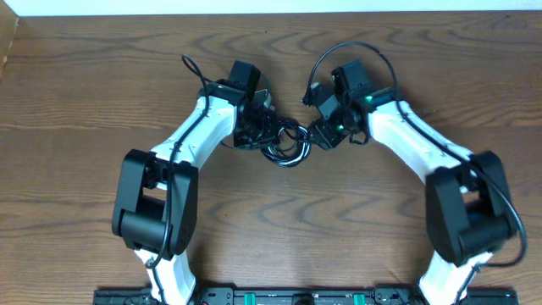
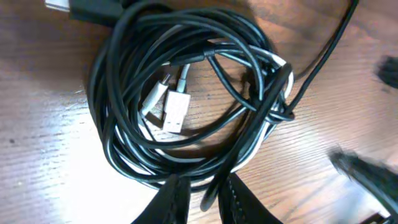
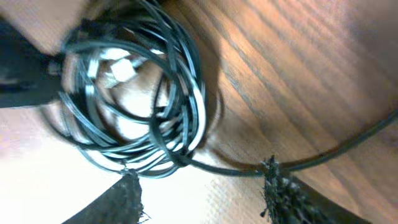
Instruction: Untangle cables
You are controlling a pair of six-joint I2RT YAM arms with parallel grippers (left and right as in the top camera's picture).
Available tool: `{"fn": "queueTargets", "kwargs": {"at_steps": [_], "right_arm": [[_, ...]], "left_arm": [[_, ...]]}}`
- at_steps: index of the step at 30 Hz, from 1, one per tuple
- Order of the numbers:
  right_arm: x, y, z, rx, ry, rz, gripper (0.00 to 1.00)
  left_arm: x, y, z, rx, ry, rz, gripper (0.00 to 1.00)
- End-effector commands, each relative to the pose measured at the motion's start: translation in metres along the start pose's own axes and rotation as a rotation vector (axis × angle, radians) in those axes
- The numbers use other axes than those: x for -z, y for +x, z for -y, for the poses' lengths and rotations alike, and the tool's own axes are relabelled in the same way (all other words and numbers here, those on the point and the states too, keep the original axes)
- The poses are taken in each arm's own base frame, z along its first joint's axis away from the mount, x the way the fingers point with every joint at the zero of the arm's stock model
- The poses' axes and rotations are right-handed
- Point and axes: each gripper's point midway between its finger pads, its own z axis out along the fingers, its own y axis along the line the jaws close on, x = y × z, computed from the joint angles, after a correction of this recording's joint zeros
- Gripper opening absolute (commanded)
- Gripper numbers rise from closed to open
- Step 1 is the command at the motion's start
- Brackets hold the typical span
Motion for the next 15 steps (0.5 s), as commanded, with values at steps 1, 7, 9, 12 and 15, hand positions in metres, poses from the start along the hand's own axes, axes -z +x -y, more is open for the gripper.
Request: {"fn": "queueTargets", "kwargs": {"at_steps": [1, 7, 9, 12, 15], "right_arm": [[0.014, -0.005, -0.003, -0.044, -0.027, 0.034, 0.63], [0.012, 0.002, 0.013, -0.122, -0.021, 0.025, 0.64], [0.013, 0.004, 0.015, -0.128, -0.019, 0.023, 0.64], [0.013, 0.005, 0.017, -0.13, -0.013, 0.018, 0.64], [0.013, 0.005, 0.018, -0.131, -0.01, 0.018, 0.64]], "left_arm": [[0.009, -0.004, 0.001, 0.07, -0.015, 0.024, 0.23], [0.002, -0.003, 0.016, 0.129, -0.008, 0.036, 0.23], [-0.001, -0.005, 0.017, 0.162, -0.033, 0.061, 0.23], [-0.004, -0.007, 0.028, 0.179, -0.023, 0.088, 0.23], [-0.008, -0.008, 0.04, 0.177, -0.005, 0.105, 0.23]]}}
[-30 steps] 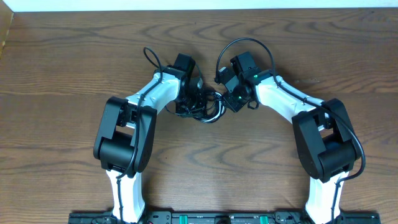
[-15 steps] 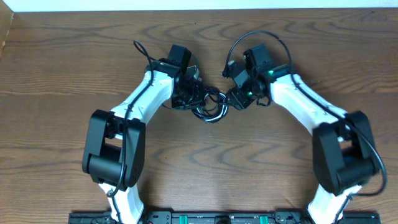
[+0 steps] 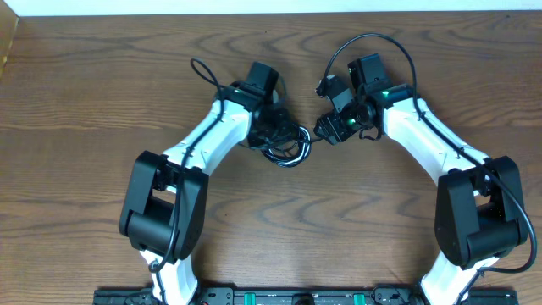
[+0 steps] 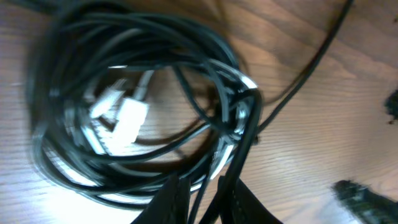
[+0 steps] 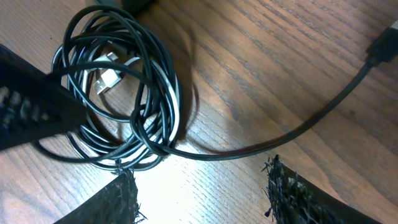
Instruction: Untangle cables
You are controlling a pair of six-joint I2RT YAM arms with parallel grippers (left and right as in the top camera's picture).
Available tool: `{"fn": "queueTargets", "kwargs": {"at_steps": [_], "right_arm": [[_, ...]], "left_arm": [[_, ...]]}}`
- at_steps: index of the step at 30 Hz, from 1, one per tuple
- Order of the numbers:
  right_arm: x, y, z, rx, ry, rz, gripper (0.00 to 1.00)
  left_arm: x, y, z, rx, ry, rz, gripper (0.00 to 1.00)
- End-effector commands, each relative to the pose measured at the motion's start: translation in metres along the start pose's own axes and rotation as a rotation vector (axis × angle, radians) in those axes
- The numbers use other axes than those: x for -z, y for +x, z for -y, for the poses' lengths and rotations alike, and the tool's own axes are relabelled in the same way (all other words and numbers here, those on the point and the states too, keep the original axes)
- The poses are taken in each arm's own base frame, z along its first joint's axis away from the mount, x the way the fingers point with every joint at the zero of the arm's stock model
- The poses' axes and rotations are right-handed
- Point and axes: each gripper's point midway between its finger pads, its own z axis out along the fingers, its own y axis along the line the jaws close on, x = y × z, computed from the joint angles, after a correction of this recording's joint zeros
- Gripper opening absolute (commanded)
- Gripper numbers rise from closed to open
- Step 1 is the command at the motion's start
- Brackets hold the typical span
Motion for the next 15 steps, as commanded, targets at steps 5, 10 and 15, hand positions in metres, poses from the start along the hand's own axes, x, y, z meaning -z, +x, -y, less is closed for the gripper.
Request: {"fn": "queueTargets", "kwargs": {"at_steps": [5, 10, 15], "right_arm": [[-0.003, 0.006, 0.001, -0.025, -0.008, -0.017, 0.64], [-0.002, 0.006, 0.003, -0.029, -0.006, -0.016, 0.65], [-0.001, 0.006, 0.006, -0.035, -0.003, -0.014, 0.67]], "left_arm": [[0.007, -0.004, 0.013, 0.076, -0.012, 0.064, 0.22], [0.039, -0.016, 0.014, 0.09, -0.015, 0.161, 0.27], [0.087, -0.027, -0.009, 0.096, -0.168, 0.347, 0.36]]}}
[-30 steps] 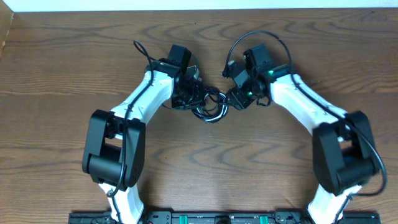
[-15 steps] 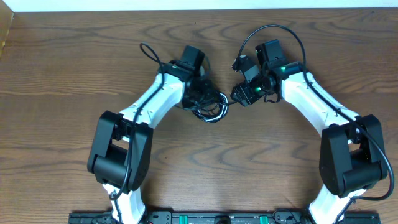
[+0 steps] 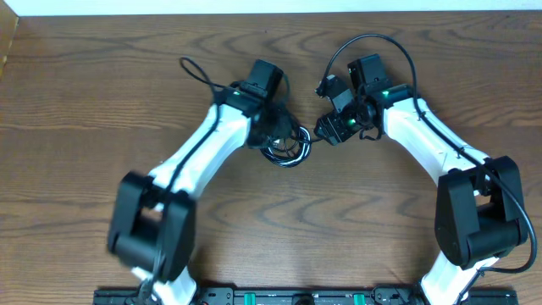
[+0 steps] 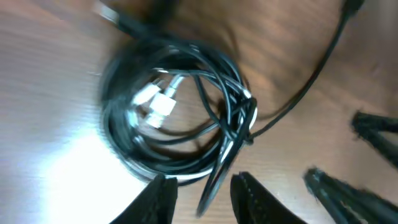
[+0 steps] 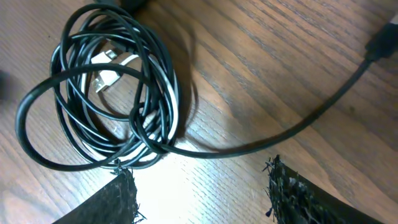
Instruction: Untangle cables
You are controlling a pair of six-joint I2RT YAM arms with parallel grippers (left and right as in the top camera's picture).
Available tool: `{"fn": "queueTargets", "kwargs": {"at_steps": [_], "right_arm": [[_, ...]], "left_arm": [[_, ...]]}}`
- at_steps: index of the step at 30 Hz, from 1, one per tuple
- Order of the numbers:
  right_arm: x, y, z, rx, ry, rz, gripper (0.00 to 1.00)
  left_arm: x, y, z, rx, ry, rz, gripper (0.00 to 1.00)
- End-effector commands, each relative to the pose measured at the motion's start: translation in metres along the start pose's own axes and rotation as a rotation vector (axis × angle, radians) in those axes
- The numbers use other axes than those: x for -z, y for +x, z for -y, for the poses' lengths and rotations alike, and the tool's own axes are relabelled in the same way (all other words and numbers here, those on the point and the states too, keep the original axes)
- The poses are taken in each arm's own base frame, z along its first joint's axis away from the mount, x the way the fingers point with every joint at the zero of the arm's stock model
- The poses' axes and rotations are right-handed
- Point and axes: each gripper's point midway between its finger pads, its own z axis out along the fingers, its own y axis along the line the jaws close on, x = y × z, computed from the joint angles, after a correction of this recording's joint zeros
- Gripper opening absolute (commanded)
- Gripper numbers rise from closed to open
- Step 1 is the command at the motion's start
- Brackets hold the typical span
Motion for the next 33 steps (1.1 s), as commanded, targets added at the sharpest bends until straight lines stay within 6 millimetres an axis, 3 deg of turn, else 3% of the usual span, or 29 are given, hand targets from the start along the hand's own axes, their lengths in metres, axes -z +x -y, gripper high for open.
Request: {"fn": "queueTargets", "kwargs": {"at_steps": [1, 3, 5, 8, 15, 20, 22, 27, 33], "right_arm": [[-0.002, 0.004, 0.004, -0.026, -0.004, -0.01, 0.68], [-0.001, 0.005, 0.008, -0.054, 0.009, -0.011, 0.68], [0.0, 0.006, 0.016, -0.098, 0.039, -0.014, 0.68], [0.002, 0.008, 0.024, -0.129, 0.056, -0.013, 0.68], [0.003, 0.007, 0.027, -0.137, 0.055, -0.005, 0.72], [0.002, 0.003, 0.027, -0.2, 0.054, 0.012, 0.69], [0.002, 0.004, 0.027, -0.2, 0.052, 0.01, 0.69], [0.002, 0.004, 0.027, -0.2, 0.052, 0.011, 0.69], [0.002, 0.005, 0.027, -0.202, 0.052, 0.007, 0.69]], "left_arm": [[0.044, -0.029, -0.012, 0.008, -0.083, 0.206, 0.36], [0.052, -0.029, -0.012, 0.006, -0.081, 0.224, 0.36], [0.051, -0.027, -0.009, 0.011, -0.075, 0.219, 0.29], [0.039, -0.012, -0.005, 0.027, -0.066, 0.163, 0.08], [-0.013, 0.05, -0.003, -0.035, -0.099, -0.086, 0.08], [-0.037, 0.075, -0.017, -0.076, -0.17, -0.196, 0.07], [-0.049, 0.074, -0.025, -0.109, -0.205, -0.196, 0.08], [-0.073, 0.047, -0.043, -0.231, -0.259, -0.134, 0.08], [-0.075, 0.015, -0.054, -0.32, -0.219, -0.107, 0.07]]}}
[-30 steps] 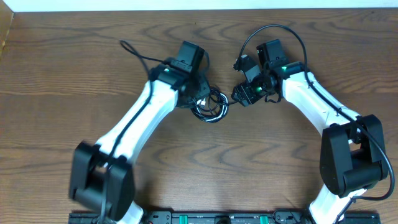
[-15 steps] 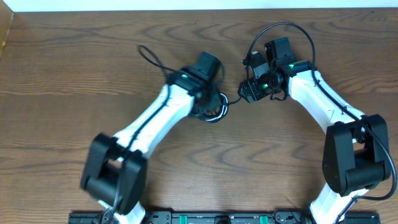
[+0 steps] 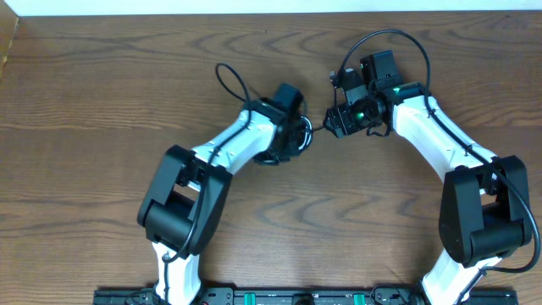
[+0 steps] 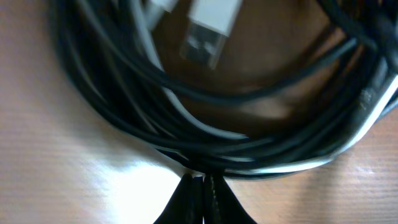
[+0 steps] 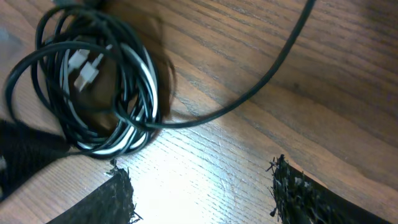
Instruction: Untangle cables
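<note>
A coil of black and white cables point(image 4: 267, 143) fills the left wrist view, with a silver USB plug point(image 4: 210, 28) inside its ring. My left gripper point(image 4: 203, 180) is shut at the coil's near edge, its tips pressed against the strands there. In the overhead view that gripper point(image 3: 288, 140) covers most of the coil point(image 3: 301, 134). My right gripper point(image 5: 199, 186) is open above bare wood, to the right of the coil point(image 5: 87, 87), with nothing between its fingers. A loose black cable point(image 5: 249, 87) runs from the coil toward the upper right.
The wooden table point(image 3: 85, 102) stretches wide on all sides of the coil. Both arms meet near the table's far middle, with the right gripper point(image 3: 337, 121) close beside the left one. Black loops of wiring arch over each wrist.
My left gripper was open and held back from the coil; now it is shut at the coil's edge, very close to it. The right gripper has shifted slightly to the right and stays open.
First both grippers were at the coil, the left nearly shut around a strand. Then the right gripper was farther right, open. After that the left one stood open and farther from the coil. Now it is shut on the coil's near edge.
</note>
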You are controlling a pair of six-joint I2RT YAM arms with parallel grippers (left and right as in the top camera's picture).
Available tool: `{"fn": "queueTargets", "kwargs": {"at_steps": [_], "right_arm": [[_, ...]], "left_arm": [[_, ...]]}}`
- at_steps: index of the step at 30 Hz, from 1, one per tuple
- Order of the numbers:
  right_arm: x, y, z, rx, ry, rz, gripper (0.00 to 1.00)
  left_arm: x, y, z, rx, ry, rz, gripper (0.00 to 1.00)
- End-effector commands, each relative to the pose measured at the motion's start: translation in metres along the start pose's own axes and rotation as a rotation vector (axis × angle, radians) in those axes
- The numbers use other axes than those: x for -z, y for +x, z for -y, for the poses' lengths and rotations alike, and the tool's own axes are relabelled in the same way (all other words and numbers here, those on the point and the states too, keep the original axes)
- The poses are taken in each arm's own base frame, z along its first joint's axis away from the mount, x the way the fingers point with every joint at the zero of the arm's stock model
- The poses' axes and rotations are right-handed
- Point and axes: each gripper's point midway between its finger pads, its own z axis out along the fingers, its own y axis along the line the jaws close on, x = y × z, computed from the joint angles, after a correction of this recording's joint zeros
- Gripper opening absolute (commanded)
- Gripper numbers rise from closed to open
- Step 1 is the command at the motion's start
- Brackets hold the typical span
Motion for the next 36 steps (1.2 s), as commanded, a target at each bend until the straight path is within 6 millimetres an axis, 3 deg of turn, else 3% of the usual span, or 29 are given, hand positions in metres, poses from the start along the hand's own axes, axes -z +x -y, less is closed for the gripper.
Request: {"fn": "queueTargets", "kwargs": {"at_steps": [1, 5, 9, 15, 17, 19, 23, 32, 36], "right_arm": [[-0.005, 0.004, -0.001, -0.016, -0.01, -0.015, 0.69], [-0.005, 0.004, -0.001, -0.016, -0.01, -0.015, 0.7], [-0.005, 0.004, -0.001, -0.021, -0.01, -0.016, 0.71], [-0.005, 0.003, 0.008, -0.06, 0.032, -0.011, 0.71], [-0.004, 0.003, 0.014, -0.078, 0.054, -0.009, 0.71], [-0.002, 0.004, 0.023, -0.097, 0.075, -0.007, 0.78], [0.003, 0.007, 0.037, -0.133, 0.092, -0.011, 0.99], [0.01, 0.014, 0.059, -0.188, 0.111, -0.019, 0.99], [0.01, 0.014, 0.059, -0.187, 0.111, -0.019, 0.99]], "left_arm": [[0.001, -0.02, -0.029, -0.094, -0.049, 0.036, 0.08], [0.005, -0.046, -0.062, -0.06, -0.128, 0.108, 0.08], [0.011, -0.067, -0.071, -0.078, -0.119, 0.159, 0.07], [0.058, -0.081, -0.071, 0.026, -0.137, 0.133, 0.08], [0.069, -0.076, -0.055, 0.03, -0.087, 0.1, 0.08], [0.07, -0.066, -0.037, 0.025, -0.033, 0.064, 0.07], [0.056, -0.036, -0.01, 0.065, 0.032, -0.031, 0.08], [0.029, 0.025, 0.049, 0.008, 0.142, -0.19, 0.07], [0.015, 0.031, 0.064, -0.006, 0.147, -0.194, 0.08]]}}
